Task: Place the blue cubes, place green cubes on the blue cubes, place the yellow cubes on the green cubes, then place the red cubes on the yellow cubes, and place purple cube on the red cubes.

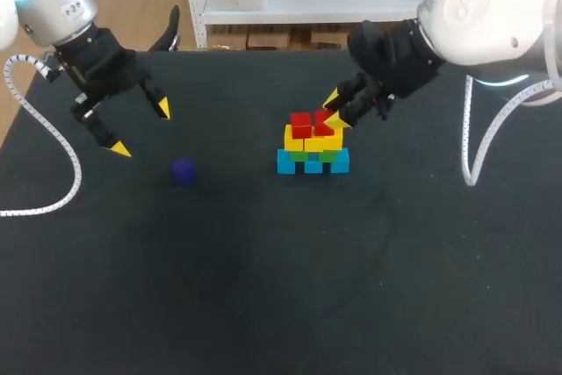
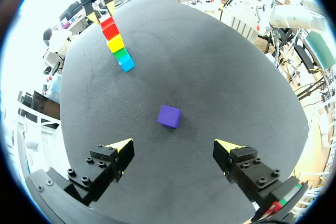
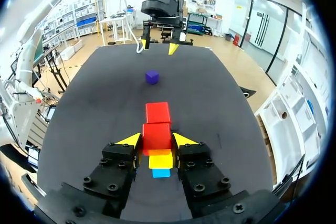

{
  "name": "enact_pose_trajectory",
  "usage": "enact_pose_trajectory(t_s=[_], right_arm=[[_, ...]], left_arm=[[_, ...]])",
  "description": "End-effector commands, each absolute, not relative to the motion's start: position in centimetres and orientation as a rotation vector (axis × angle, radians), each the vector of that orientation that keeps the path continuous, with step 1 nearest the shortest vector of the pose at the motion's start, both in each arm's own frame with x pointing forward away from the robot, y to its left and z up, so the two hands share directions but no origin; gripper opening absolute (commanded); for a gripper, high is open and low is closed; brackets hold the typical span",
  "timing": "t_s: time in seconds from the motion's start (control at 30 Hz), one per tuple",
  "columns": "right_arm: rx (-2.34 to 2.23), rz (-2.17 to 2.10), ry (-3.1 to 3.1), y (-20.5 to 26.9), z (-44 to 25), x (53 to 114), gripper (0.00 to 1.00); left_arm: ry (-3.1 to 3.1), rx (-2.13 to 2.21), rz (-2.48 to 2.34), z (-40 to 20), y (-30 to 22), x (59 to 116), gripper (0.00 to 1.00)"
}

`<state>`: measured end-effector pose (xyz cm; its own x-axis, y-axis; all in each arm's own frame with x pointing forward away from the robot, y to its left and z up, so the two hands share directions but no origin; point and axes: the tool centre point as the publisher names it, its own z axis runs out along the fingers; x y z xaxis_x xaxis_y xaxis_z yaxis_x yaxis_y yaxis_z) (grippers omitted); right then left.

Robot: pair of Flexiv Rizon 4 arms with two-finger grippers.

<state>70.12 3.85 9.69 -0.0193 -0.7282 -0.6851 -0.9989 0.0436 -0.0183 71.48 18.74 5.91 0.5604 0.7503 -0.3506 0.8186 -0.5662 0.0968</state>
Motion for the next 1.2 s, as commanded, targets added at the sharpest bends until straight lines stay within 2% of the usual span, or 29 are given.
enact_pose_trajectory(t_s=[0.03, 1.2], right_arm=[[-1.736, 0.678, 1.799, 3.86, 9.57, 70.36, 0.0], [-1.739, 0.7, 1.796, 3.99, 9.27, 70.36, 0.0]], left_arm=[[1.301, 2.548, -0.394, 5.87, 18.84, 71.44, 1.0], [1.301, 2.548, -0.394, 5.87, 18.84, 71.44, 1.0]])
